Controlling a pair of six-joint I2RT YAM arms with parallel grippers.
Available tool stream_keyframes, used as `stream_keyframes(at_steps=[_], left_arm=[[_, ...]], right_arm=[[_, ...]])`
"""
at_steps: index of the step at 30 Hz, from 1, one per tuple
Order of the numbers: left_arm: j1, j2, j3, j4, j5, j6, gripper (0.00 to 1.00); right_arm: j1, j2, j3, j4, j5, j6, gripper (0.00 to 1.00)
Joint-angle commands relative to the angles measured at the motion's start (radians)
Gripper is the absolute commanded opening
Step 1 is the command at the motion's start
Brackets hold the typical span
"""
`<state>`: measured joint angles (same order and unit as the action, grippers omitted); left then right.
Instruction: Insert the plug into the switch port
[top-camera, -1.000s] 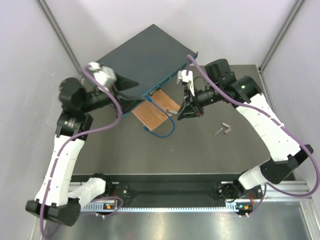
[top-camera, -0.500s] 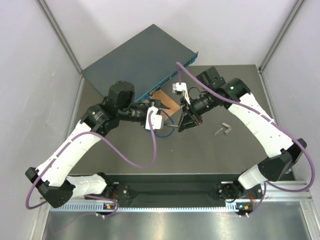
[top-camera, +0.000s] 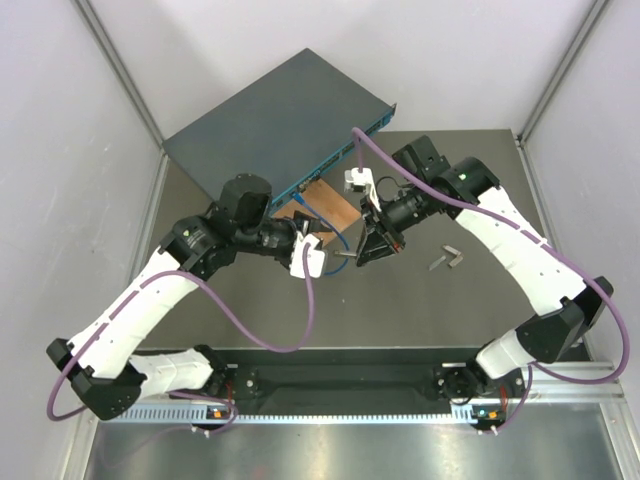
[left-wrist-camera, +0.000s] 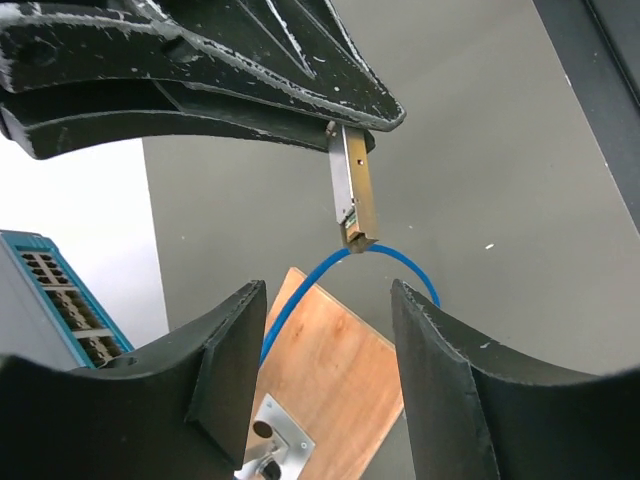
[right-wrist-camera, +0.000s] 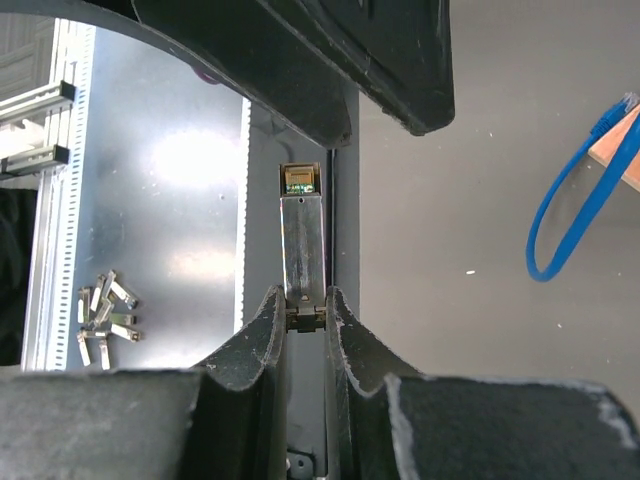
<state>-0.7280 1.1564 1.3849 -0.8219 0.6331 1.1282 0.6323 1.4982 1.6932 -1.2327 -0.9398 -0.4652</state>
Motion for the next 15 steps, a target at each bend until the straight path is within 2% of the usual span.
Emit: stream_keyframes(at_steps=[1, 10, 13, 15], left_arm=[[-0.004, -0.015, -0.004, 0.021, 0.019, -0.021, 0.58], [-0.04, 0.005, 0.002, 0.07, 0.046, -0.097, 0.57], [-0.059, 0.008, -0.003, 0.086, 0.036, -0.117, 0.52], [-0.074, 0.011, -0.007, 0.112, 0.008, -0.13, 0.44]], right_arm=[[0.017, -0.041, 0.003, 0.027, -0.037, -0.014, 0.0], [0.021, -0.012, 0.003, 0.104, -0.051, 0.069, 0.0], [0.021, -0.007, 0.003, 0.116, -0.059, 0.085, 0.0], [0.027, -0.001, 0.005, 0.114, -0.062, 0.083, 0.0]])
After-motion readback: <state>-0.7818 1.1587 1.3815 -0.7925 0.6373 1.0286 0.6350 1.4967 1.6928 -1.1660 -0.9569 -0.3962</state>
